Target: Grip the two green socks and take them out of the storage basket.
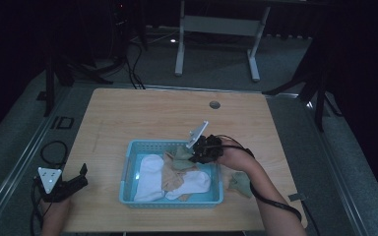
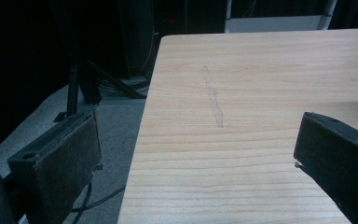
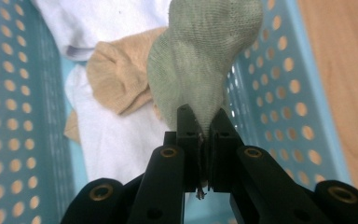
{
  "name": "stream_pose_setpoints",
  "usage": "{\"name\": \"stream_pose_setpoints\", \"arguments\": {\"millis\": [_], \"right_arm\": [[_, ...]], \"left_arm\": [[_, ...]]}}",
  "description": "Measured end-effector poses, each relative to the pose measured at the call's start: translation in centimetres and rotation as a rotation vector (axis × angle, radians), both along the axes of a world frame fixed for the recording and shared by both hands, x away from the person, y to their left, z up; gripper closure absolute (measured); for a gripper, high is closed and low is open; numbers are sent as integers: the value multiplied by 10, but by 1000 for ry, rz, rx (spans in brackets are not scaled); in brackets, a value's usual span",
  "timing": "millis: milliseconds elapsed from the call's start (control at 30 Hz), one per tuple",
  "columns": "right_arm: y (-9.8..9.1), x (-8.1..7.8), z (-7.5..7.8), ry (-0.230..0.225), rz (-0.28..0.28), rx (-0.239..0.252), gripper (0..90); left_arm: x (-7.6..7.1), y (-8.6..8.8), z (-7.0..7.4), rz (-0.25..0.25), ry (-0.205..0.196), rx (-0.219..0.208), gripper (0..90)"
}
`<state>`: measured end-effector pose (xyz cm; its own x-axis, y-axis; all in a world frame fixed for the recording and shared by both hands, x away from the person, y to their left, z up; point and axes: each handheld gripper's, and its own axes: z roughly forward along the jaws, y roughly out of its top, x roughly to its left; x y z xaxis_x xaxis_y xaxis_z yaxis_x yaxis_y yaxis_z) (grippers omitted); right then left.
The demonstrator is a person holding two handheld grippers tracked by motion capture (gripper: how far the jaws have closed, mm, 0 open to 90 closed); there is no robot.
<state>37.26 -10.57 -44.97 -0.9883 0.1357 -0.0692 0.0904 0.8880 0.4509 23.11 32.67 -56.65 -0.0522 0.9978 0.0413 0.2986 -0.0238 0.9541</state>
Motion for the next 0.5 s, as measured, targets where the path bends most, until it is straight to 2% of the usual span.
{"name": "stream_pose_setpoints", "arguments": {"millis": [233, 500], "right_arm": [[-14, -8, 28, -31, 12, 48, 856], [-32, -12, 52, -53, -7, 94, 856]], "left_arm": [[0, 0, 0, 0, 2, 0, 4], [0, 0, 0, 2, 1, 0, 4]]}}
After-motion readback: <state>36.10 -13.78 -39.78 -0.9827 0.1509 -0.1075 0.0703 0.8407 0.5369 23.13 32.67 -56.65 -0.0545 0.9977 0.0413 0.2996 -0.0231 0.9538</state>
